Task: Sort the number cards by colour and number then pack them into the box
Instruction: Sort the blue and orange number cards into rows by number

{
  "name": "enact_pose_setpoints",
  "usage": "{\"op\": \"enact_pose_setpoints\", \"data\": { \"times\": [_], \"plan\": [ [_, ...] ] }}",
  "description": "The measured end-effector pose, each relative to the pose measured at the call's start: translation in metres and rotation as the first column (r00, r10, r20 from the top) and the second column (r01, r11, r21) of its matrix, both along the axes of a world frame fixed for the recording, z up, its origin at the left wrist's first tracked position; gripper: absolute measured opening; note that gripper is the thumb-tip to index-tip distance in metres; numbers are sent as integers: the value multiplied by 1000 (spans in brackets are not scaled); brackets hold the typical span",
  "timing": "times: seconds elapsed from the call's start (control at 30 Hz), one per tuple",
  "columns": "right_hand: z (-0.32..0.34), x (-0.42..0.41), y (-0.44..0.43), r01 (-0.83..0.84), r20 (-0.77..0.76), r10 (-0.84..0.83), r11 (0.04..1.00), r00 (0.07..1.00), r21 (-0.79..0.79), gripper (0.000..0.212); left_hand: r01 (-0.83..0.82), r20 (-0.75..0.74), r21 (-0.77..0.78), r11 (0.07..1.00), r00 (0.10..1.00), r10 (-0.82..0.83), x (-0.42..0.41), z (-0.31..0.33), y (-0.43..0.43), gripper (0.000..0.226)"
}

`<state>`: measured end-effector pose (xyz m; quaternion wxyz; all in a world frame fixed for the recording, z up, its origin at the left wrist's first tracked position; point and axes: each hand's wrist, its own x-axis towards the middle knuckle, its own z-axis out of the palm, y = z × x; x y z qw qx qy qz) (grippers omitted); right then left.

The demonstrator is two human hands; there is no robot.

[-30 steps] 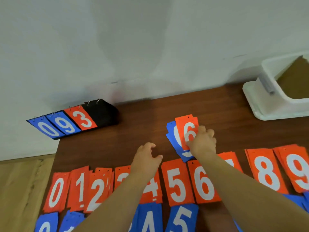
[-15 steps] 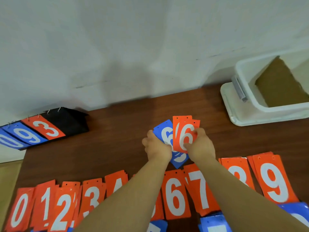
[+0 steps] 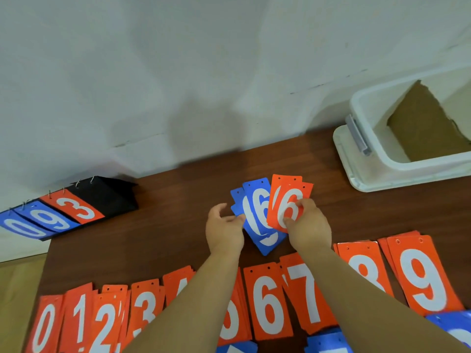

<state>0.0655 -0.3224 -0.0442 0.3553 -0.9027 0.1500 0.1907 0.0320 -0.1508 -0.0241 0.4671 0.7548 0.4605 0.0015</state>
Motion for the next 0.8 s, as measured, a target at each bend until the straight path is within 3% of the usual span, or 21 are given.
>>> {"op": "enact_pose_setpoints", "data": {
  "times": [0.23,0.33,0.6,0.8],
  "plan": [
    [8,-1,-8,76,110,-77,997,991,7,39,-88,177,24,996,981,83,-1,16,44,37],
    [14,-4,-15,134,153,-145,988,977,80,35,-122,271,55,991,957,103,-9,27,69,26],
    [47,-29,-23,176,326,-255,952,910,252,29,-158,377,12,987,915,142,-49,78,124,46],
    [90,-73,-16,166,264,-286,902,921,398,31,-89,388,-9,996,918,86,-120,116,155,45]
  ]
}}
